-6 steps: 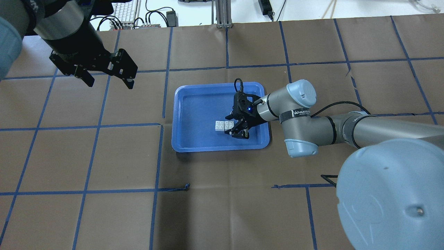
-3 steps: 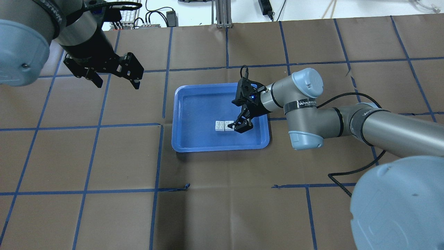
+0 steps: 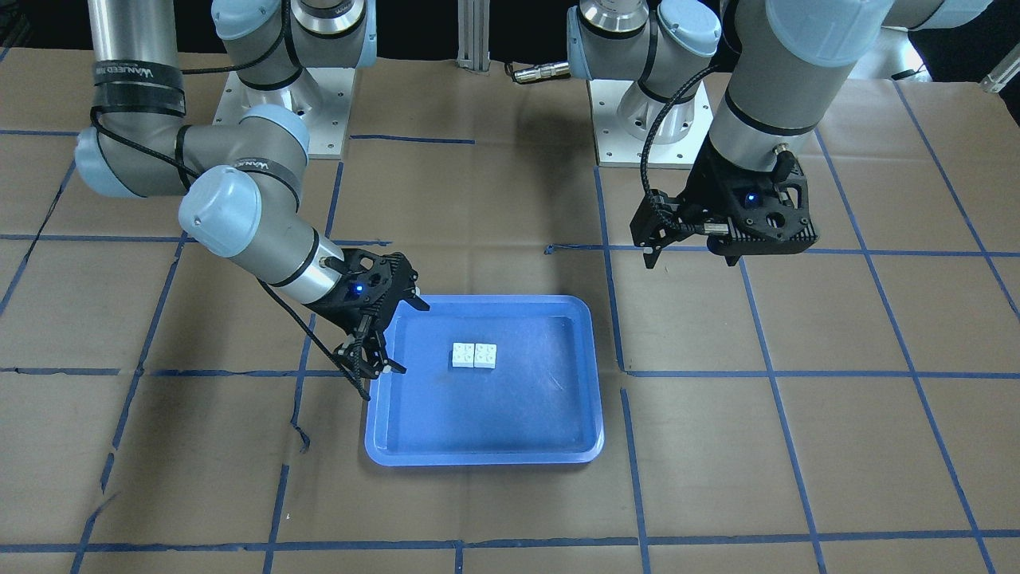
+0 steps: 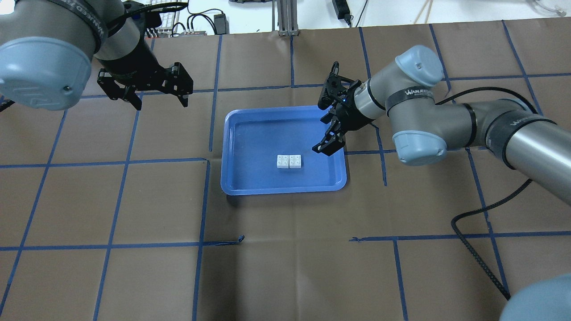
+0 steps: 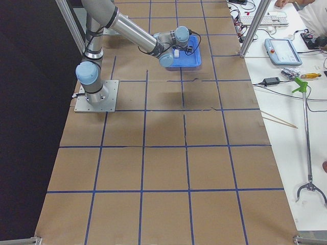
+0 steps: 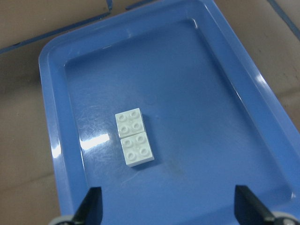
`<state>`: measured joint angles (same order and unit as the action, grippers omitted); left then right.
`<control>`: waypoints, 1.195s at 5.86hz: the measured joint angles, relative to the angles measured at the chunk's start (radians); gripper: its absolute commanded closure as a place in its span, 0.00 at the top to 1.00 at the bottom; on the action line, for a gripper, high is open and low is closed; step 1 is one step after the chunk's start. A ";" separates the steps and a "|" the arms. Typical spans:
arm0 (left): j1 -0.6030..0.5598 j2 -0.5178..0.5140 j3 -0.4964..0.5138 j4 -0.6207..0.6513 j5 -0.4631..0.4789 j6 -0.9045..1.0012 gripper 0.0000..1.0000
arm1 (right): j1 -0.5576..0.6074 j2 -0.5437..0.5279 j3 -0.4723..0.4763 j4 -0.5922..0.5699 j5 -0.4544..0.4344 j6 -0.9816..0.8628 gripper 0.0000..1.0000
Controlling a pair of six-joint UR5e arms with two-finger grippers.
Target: Assemble white blocks and place on blue tray
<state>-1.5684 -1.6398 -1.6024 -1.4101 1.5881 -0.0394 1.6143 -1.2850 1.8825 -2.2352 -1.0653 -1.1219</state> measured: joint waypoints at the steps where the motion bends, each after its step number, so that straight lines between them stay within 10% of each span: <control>1: -0.001 0.007 -0.001 0.000 0.001 0.003 0.99 | -0.016 -0.041 -0.046 0.127 -0.077 0.069 1.00; 7: 0.006 0.079 0.066 -0.227 0.003 -0.008 0.99 | -0.113 -0.182 -0.380 0.756 -0.437 0.678 1.00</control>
<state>-1.5627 -1.5610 -1.5360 -1.6371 1.5908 -0.0472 1.5016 -1.4672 1.5021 -1.4792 -1.5025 -0.4440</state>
